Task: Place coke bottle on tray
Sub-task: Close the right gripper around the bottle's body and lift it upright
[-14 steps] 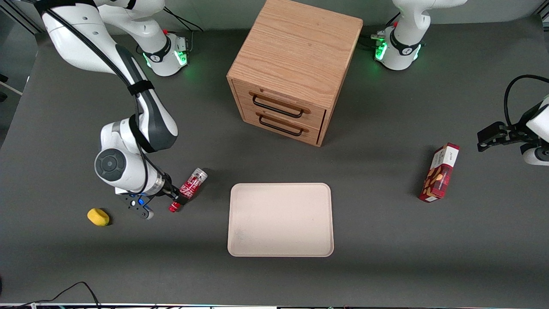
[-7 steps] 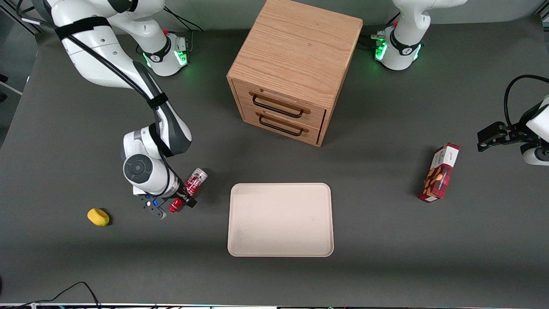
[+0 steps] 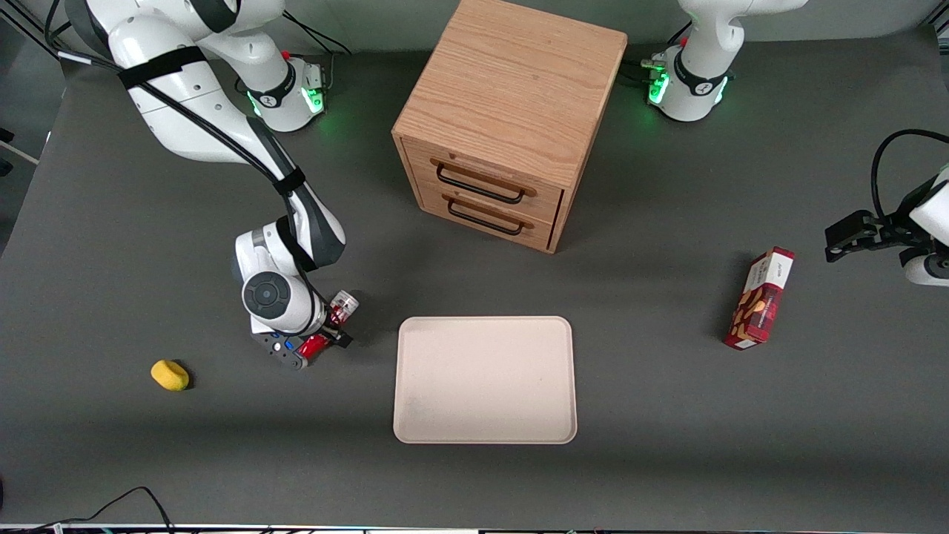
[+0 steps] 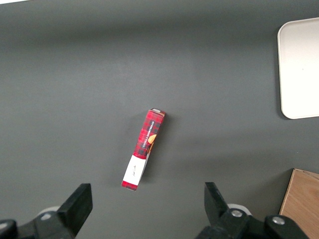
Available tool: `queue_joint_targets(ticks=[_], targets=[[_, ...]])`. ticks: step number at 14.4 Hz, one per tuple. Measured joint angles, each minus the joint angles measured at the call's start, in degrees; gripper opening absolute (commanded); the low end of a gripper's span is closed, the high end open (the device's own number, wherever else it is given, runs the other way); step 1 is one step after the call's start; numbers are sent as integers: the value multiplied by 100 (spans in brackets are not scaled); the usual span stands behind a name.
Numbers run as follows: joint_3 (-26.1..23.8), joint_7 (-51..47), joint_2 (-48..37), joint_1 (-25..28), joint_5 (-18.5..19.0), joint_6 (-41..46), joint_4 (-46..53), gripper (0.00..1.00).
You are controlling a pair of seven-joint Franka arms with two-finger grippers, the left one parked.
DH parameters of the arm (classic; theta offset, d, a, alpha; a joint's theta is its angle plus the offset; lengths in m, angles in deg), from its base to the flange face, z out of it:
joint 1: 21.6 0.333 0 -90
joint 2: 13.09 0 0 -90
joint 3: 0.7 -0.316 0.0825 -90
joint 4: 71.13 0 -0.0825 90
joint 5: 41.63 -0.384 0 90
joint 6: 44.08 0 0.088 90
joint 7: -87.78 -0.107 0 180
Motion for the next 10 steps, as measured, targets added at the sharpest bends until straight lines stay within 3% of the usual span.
queue_joint_targets(ticks=[3,4,10], targets=[[0,0,0,8,5,0,-1,14],[1,0,0,9,7,0,-3,0],[0,0,-9,36,43,1,5,0]])
